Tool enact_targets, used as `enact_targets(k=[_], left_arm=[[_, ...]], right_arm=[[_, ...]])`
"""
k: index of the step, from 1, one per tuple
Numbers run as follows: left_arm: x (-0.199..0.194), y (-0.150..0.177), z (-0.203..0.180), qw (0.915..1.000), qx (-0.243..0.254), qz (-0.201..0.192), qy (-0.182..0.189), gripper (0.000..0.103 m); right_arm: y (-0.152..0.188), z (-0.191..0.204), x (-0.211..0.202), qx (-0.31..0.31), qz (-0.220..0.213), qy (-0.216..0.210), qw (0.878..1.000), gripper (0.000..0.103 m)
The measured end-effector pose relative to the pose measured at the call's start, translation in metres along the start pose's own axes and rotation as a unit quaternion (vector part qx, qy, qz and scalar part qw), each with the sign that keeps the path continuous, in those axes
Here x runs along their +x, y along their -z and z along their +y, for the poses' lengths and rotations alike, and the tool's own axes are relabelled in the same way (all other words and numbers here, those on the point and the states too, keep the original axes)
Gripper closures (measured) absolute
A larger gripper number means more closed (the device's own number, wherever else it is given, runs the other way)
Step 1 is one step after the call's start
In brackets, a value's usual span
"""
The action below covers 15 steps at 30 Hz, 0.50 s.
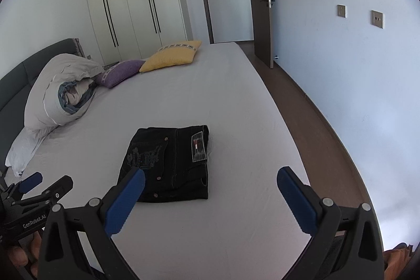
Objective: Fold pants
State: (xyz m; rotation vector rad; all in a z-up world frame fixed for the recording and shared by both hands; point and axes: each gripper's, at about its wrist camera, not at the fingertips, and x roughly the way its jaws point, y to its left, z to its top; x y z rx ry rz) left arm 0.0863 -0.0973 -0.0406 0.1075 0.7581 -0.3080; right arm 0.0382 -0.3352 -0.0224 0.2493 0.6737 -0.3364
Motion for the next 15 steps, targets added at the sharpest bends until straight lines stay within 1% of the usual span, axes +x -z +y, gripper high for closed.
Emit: enact_targets(k=[2, 8, 15], left_arm=[[0.007, 0.003, -0.001, 1.0, 0.0, 0.007, -0.001, 0.0], [0.021, 0.006, -0.003, 0.9998, 0.001, 0.018, -0.004, 0.0], [0.025, 0.007, -0.004, 0.9997, -0.003, 0.025, -0.003, 0.0]], right_arm=[[0.003, 0.005, 0.003, -0.013, 0.007, 0.002, 1.0, 0.0], [0.002, 0.01, 0.006, -0.019, 0.019, 0.002, 1.0, 0.0], [0.003, 0.011, 0.004, -0.021, 0.026, 0.004, 0.999, 0.0]])
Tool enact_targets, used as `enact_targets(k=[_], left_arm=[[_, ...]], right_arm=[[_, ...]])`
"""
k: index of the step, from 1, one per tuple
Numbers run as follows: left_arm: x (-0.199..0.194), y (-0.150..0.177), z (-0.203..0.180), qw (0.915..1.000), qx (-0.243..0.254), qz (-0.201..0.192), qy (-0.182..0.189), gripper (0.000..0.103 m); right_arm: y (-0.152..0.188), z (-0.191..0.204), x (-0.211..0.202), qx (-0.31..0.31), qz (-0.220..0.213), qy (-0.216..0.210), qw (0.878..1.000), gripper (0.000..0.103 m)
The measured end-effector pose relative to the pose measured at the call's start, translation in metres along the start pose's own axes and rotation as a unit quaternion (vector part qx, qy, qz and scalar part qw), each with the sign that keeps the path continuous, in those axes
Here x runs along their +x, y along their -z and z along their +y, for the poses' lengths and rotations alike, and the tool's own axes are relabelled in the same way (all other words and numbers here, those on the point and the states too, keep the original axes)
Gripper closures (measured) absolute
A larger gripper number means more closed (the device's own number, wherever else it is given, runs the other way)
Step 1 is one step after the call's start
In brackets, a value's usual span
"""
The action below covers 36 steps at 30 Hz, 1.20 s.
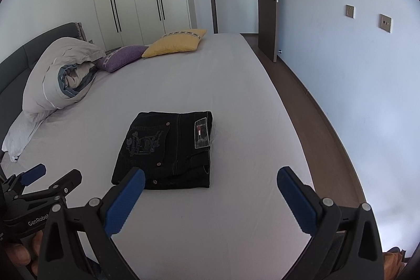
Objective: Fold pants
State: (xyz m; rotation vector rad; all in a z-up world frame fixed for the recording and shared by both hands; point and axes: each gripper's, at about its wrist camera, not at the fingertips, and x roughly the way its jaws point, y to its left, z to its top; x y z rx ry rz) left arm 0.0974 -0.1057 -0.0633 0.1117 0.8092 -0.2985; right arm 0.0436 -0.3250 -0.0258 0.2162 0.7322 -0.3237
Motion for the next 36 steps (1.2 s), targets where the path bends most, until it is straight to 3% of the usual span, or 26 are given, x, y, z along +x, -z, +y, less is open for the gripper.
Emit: enact_targets(k=[36], left_arm=[[0.012, 0.007, 0.004, 0.9999, -0.008, 0.012, -0.002, 0.0]], right_arm=[[0.011, 0.011, 0.005, -0.01, 0.015, -0.004, 1.0, 0.0]])
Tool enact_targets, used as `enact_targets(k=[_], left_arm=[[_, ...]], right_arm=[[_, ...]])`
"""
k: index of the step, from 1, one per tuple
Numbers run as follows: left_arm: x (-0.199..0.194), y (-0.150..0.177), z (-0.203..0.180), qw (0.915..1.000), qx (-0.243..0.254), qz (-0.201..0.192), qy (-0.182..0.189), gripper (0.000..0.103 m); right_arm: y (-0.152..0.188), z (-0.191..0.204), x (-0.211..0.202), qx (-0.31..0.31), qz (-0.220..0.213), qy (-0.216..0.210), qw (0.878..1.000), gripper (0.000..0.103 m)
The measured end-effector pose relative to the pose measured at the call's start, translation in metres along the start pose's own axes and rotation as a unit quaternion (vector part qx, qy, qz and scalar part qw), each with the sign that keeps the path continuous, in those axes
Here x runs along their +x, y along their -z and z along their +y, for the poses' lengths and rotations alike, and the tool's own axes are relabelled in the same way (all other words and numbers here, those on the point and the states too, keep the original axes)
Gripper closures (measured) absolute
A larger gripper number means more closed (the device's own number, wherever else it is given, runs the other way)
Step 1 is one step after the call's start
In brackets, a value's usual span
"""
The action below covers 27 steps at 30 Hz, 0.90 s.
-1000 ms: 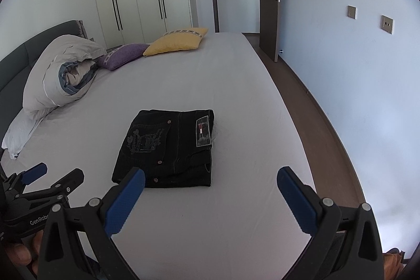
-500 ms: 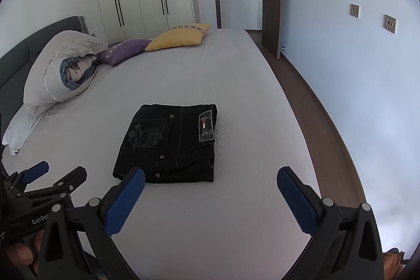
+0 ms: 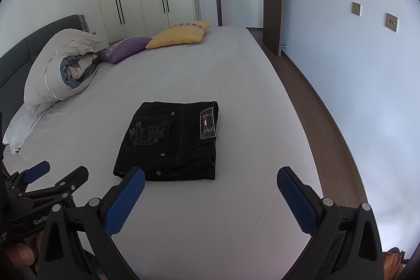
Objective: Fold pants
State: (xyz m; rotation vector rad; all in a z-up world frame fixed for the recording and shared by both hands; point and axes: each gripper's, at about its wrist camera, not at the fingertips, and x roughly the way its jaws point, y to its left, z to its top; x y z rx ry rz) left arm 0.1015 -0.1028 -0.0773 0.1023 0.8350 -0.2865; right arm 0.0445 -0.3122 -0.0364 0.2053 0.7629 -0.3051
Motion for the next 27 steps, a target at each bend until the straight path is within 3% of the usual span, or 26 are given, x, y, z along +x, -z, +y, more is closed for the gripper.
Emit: enact_targets(k=[27], left_arm=[[0.0031, 0.007, 0.0082, 1.0, 0.003, 0.008, 0.003, 0.0]], right_arm=[[0.0041, 0.0015, 0.0023, -0.001, 0.003, -0.001, 1.0, 0.0]])
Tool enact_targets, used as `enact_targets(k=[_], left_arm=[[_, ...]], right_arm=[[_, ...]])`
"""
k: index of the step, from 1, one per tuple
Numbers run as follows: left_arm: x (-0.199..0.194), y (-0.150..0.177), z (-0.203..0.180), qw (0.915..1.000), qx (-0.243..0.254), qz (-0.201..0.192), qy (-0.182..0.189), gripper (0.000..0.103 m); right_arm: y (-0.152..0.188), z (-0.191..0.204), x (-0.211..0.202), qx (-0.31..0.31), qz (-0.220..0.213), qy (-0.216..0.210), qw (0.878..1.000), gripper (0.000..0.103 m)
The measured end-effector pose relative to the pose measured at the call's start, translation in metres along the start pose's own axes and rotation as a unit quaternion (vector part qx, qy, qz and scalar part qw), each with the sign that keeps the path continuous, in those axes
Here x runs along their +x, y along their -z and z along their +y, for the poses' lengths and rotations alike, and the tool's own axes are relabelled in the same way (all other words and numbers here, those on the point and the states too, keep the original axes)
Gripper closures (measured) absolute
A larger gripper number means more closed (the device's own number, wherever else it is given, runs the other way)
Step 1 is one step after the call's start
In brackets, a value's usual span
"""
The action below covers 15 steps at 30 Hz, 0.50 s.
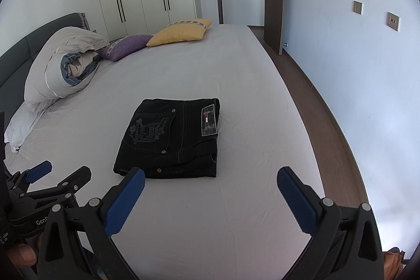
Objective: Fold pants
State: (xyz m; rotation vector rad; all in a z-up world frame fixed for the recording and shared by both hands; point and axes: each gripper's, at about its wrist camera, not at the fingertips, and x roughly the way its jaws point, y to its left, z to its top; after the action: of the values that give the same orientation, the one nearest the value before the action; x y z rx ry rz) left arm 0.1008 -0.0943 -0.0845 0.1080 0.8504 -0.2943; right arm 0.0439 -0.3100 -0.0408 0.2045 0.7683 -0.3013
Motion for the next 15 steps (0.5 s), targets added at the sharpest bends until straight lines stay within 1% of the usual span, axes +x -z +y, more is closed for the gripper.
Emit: enact_targets(k=[15], left_arm=[[0.0003, -0.0002, 0.0, 1.0, 0.0, 0.001, 0.0, 0.0]], right_arm=[[0.0027, 0.0004, 0.003, -0.002, 0.002, -0.002, 1.0, 0.0]])
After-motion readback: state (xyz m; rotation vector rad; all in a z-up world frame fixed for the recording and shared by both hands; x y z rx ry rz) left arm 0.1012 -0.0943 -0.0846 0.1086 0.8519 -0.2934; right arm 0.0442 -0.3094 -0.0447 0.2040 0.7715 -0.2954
